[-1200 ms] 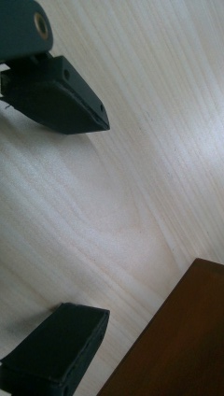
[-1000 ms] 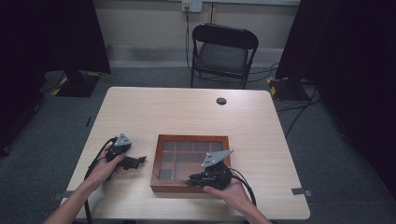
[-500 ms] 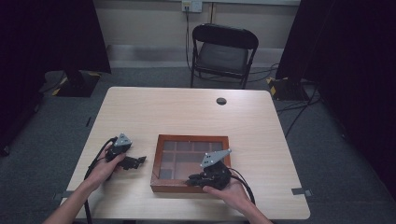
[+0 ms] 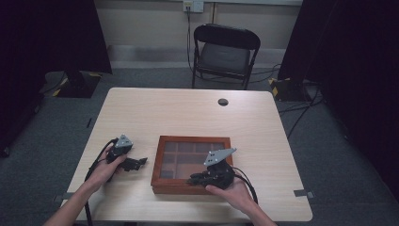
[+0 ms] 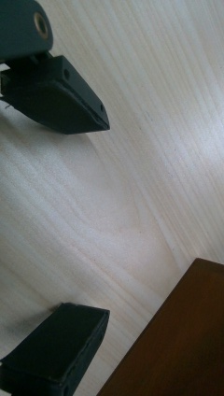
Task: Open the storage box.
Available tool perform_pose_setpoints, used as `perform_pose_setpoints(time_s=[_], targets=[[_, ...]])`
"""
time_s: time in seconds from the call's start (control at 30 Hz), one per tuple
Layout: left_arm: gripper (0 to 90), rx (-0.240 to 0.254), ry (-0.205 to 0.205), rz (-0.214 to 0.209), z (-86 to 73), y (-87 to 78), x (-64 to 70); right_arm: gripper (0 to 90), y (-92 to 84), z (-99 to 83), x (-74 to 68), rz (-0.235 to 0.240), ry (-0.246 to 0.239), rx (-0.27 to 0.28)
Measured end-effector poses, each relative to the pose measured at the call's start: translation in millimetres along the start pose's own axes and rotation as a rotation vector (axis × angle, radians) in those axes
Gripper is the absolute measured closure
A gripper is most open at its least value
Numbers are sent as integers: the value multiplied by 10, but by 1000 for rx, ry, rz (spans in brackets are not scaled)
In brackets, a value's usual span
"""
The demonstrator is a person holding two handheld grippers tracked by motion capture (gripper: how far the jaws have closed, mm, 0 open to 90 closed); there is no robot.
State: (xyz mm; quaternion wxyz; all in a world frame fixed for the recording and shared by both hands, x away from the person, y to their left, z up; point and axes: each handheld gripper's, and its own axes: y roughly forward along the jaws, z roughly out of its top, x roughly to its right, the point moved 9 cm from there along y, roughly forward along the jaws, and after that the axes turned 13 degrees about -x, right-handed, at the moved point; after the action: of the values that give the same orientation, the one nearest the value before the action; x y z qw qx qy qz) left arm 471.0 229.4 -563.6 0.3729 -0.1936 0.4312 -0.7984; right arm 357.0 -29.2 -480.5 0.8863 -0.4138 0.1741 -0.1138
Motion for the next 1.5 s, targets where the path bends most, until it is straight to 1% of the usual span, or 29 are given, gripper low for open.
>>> perform_pose_setpoints(time_s=[0.17,0.43,0.5,0.67,0.77,0.87,0.93,1.03,1.23,1.5], targets=[[83,3,-1,-1,2,-1,2,815,-27,22,-1,-2,2,10],[83,2,2,-2,-3,-3,2,815,-35,30,-4,-3,10,4],[83,4,-5,-6,-2,-1,8,815,-43,37,-3,0,9,7],[83,2,0,-2,-2,-3,3,816,-76,74,-1,1,4,14],[83,1,3,-2,-4,-3,1,817,-104,88,-5,2,9,22],[83,0,3,-1,-4,-3,1,818,-134,115,-4,0,-2,28],[83,2,-1,-3,-3,-3,4,819,-159,141,1,8,-1,36],[83,-1,3,-3,-5,-3,2,819,-212,184,5,6,-5,53],[83,1,0,-3,-4,-3,3,820,-265,234,12,8,-7,59],[83,-1,3,-3,-5,-3,2,821,-308,281,24,17,4,68]])
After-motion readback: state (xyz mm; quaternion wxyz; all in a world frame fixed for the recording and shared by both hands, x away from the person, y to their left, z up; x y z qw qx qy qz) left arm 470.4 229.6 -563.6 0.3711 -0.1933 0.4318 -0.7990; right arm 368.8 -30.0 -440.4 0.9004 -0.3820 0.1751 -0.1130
